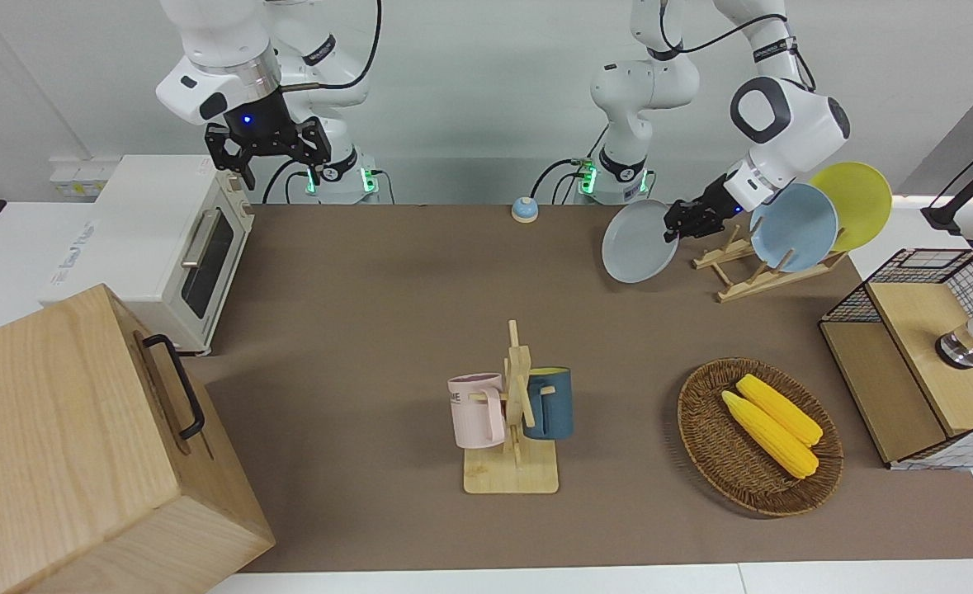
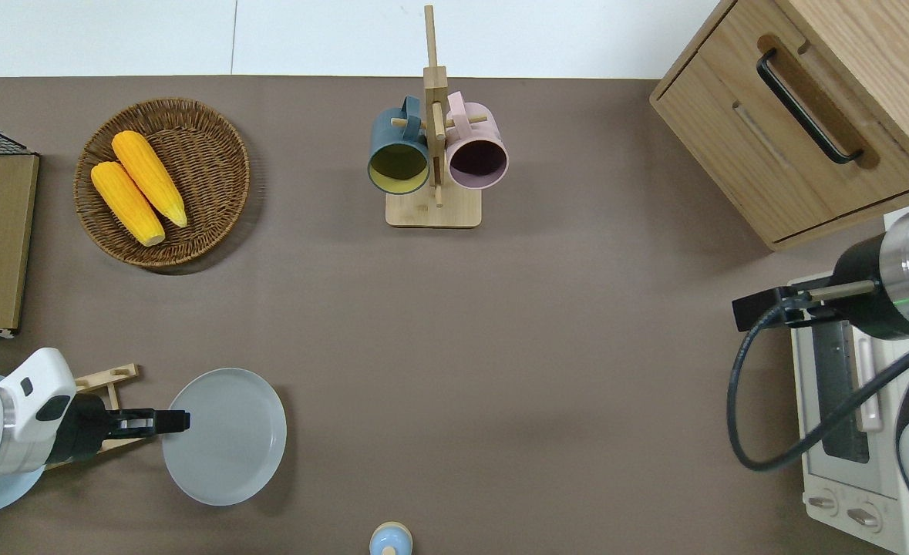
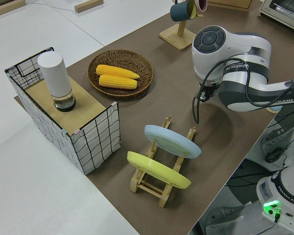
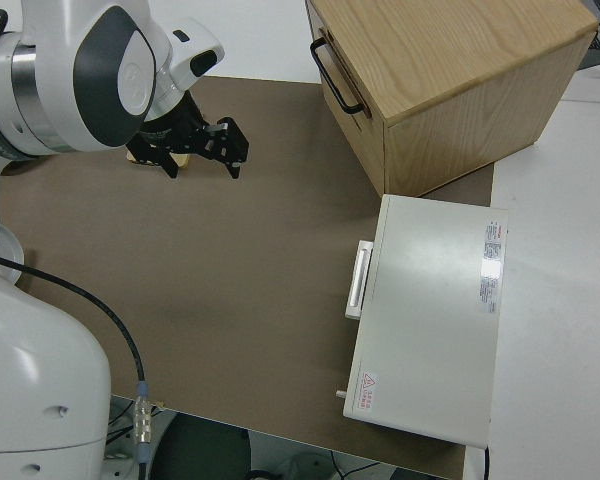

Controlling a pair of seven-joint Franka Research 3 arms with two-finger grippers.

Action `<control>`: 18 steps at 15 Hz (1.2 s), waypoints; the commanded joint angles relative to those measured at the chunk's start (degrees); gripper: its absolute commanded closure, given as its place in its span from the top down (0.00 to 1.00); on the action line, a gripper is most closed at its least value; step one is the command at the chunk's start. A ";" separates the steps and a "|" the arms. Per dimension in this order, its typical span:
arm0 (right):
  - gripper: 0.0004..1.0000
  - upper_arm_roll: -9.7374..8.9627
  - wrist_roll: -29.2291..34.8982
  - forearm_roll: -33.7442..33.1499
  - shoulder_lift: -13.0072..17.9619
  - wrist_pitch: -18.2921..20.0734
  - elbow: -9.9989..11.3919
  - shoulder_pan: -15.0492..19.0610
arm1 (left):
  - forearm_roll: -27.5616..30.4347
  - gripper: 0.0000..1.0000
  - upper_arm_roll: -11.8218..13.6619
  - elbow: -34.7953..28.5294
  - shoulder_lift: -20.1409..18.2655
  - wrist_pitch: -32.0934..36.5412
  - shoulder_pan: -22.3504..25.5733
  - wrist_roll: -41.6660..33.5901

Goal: Pick gray plate from low plate rack and place it on table with left arm
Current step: 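Lower the gray plate flat onto the table beside the rack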

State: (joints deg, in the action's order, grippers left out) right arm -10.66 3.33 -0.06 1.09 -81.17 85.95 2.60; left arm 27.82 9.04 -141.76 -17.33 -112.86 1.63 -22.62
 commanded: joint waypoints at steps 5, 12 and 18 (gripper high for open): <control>0.99 -0.32 -0.08 0.59 0.14 0.75 -0.35 0.56 | 1.88 0.00 -0.07 -3.43 -0.77 -5.35 -2.59 -0.94; 0.99 -0.32 -0.08 0.59 0.14 0.75 -0.35 0.56 | 1.88 0.00 0.02 -4.31 0.72 -8.17 -2.68 -3.66; 0.99 -0.32 -0.08 0.59 0.14 0.75 -0.35 0.56 | 1.79 0.40 0.02 -4.22 1.25 -8.26 -2.68 -5.25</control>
State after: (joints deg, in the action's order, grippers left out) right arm -10.66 3.33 -0.06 1.09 -81.17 85.95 2.60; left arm 28.46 8.81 -144.93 -16.78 -119.07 -0.31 -26.23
